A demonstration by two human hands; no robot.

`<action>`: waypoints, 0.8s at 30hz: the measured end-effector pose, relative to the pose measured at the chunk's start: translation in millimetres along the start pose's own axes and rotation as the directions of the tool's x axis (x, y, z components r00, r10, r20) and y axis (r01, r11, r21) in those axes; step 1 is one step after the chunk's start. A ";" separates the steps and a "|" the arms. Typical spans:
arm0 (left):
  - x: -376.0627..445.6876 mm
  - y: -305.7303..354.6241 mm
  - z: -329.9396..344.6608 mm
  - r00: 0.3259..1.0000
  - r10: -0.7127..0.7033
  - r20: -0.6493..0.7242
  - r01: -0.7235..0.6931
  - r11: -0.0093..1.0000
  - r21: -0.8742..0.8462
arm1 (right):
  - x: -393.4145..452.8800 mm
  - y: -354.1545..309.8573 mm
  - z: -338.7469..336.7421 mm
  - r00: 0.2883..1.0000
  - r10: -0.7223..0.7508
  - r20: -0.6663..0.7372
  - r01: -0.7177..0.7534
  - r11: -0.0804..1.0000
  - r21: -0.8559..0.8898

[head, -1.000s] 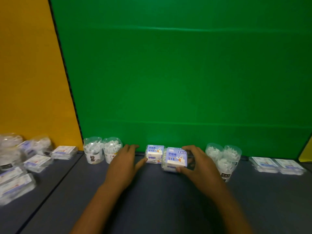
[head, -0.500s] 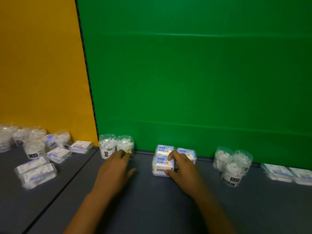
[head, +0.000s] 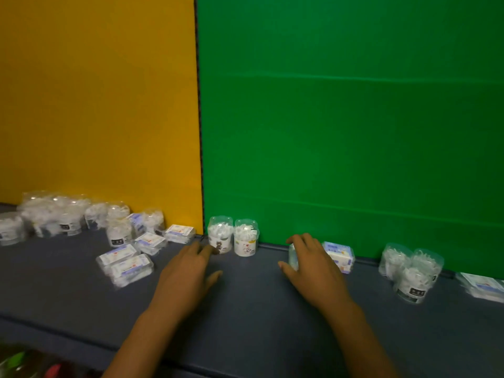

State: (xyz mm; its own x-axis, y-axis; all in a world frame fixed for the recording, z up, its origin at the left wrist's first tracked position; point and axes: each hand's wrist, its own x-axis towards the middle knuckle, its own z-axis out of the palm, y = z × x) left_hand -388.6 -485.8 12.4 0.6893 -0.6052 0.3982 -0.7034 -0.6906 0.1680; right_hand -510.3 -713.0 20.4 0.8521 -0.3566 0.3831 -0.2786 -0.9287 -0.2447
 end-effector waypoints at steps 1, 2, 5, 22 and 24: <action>-7.1 -10.8 -7.0 1.000 -0.015 -0.003 0.015 1.000 -0.006 | -1.5 -13.0 2.1 1.000 -0.013 0.009 0.014 1.000 -0.009; -14.2 -21.5 -14.6 0.999 -0.032 -0.014 0.032 0.999 -0.011 | -2.8 -26.4 4.4 0.999 -0.039 0.014 0.039 0.999 -0.015; -36.9 -51.8 -36.4 0.995 -0.083 -0.052 0.083 0.997 -0.005 | -5.6 -71.3 10.3 0.992 -0.123 0.019 0.124 0.992 -0.007; -180.9 -236.0 -116.0 0.938 -0.328 -0.114 0.340 0.933 0.119 | -18.8 -304.0 81.6 0.918 -0.394 0.041 0.378 0.902 0.207; -188.2 -251.5 -122.1 0.929 -0.348 -0.130 0.363 0.923 0.125 | -12.6 -322.0 87.7 0.912 -0.408 0.049 0.388 0.895 0.222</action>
State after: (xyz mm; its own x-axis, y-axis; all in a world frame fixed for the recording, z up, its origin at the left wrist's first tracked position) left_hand -362.6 -149.9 5.3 0.8622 -0.2704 0.4285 -0.3773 -0.9070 0.1869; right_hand -392.5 -400.5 16.2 0.9122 0.0586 0.4055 0.1797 -0.9466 -0.2675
